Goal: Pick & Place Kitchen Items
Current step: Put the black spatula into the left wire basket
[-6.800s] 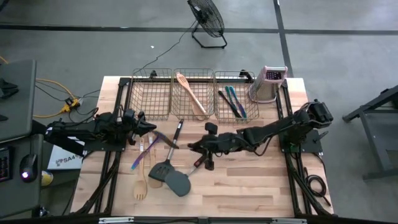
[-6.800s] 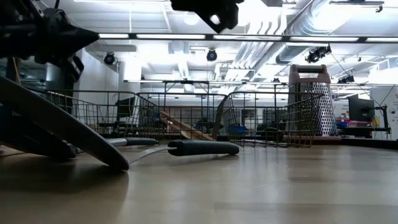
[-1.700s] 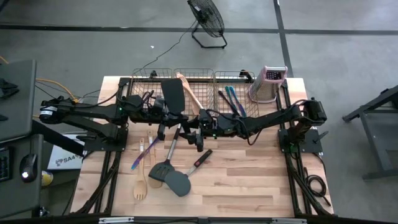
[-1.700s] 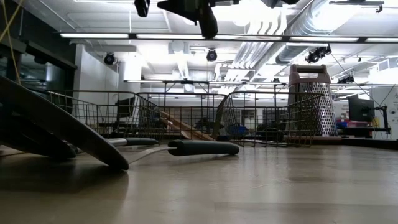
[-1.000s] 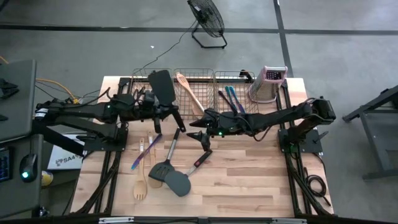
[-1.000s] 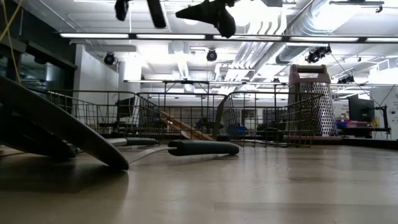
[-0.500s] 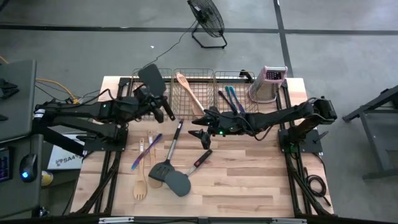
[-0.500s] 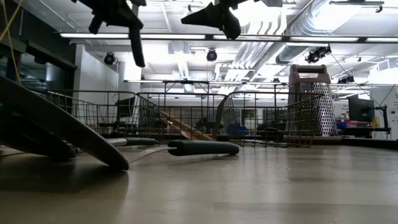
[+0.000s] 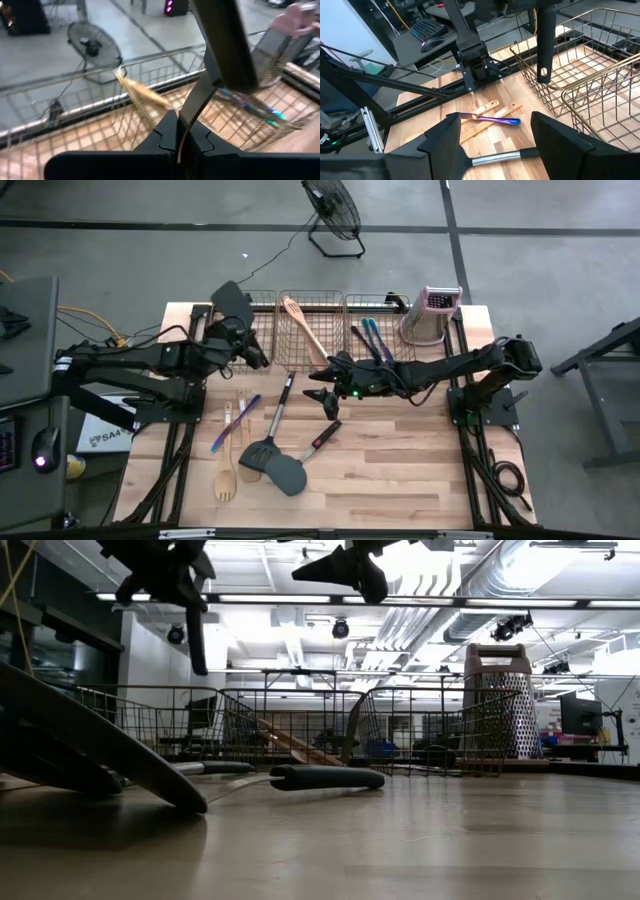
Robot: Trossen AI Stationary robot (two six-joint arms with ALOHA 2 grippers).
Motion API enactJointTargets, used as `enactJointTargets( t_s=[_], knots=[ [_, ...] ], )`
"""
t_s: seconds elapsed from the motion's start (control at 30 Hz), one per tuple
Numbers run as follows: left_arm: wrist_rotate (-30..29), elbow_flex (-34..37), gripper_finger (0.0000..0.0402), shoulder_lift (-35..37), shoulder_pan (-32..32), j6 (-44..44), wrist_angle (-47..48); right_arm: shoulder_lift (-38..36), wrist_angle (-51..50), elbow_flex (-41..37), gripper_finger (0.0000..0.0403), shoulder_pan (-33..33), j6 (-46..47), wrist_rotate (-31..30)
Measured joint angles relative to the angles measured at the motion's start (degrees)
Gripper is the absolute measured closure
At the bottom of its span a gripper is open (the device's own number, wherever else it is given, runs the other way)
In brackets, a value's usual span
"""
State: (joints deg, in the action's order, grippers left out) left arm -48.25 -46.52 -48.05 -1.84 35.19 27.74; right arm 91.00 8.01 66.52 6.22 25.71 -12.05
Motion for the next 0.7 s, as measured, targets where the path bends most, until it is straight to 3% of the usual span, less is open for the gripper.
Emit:
enactJointTargets(
  t_s=[0.13, 0.37, 0.7],
  knots=[
    [4.4, 0.0, 0.0401, 0.0, -4.5, 2.6, 1.4, 0.0, -0.2, 0.0, 0.0167, -0.3, 0.0, 0.0],
    [17.6, 0.0, 0.0401, 0.0, -15.1, 2.6, 2.5, 0.0, -0.3, 0.0, 0.0167, -0.4, 0.0, 0.0],
    [27.8, 0.0, 0.0401, -0.3, -29.1, 2.2, 2.4, 0.0, -0.7, 0.0, 0.0167, -0.4, 0.0, 0.0]
  ],
)
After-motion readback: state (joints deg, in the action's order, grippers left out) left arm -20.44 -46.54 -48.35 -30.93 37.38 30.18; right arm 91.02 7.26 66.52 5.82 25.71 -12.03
